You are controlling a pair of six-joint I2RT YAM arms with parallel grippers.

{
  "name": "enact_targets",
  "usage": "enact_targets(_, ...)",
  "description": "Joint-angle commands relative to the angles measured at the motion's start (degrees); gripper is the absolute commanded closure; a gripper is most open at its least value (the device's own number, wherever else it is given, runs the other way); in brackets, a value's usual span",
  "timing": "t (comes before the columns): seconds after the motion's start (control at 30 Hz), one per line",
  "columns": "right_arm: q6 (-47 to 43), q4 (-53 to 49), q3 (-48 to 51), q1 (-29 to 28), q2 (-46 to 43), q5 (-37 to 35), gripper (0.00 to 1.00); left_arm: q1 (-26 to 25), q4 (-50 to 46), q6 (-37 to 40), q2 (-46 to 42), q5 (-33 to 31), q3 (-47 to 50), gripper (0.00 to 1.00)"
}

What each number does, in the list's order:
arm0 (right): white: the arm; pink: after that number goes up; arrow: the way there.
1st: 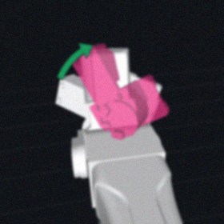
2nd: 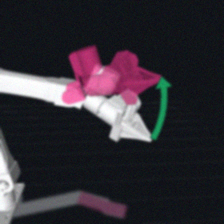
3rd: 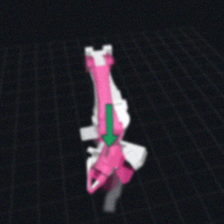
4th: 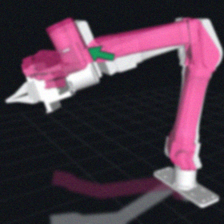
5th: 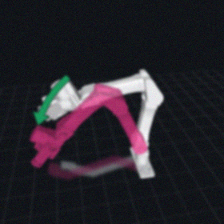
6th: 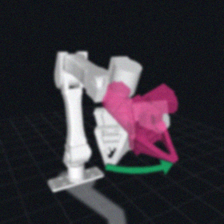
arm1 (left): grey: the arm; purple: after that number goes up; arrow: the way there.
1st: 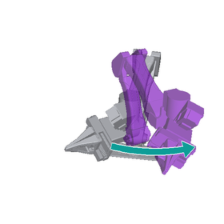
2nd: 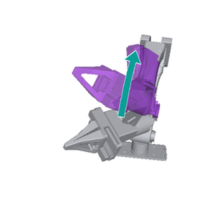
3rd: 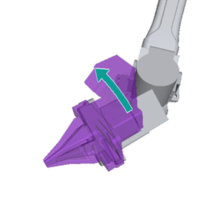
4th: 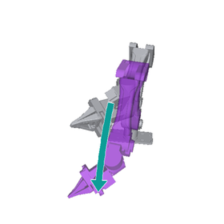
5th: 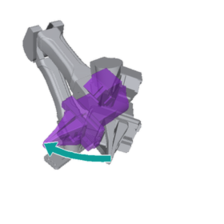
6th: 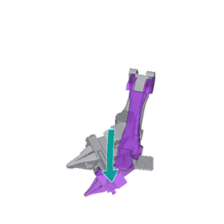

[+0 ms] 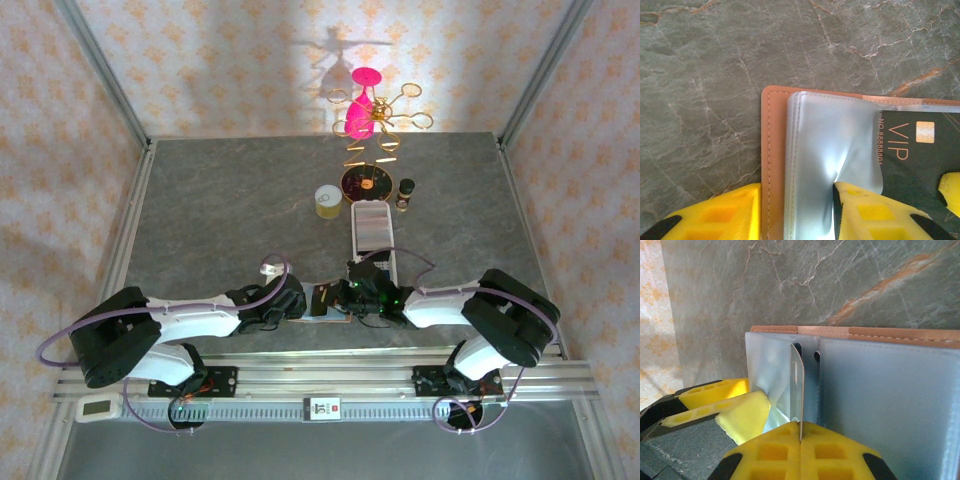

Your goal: Put the credit cards into the card holder

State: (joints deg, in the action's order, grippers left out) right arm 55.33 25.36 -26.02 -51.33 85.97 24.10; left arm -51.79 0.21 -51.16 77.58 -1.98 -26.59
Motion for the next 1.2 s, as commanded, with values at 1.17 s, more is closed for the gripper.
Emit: enact_targets(1.17,-5.94,-13.02,-6.12,-1.22,2.35,-2.11,0.85,-0.80,4.07,-3.95,-2.69,6.00,7.34,0.59)
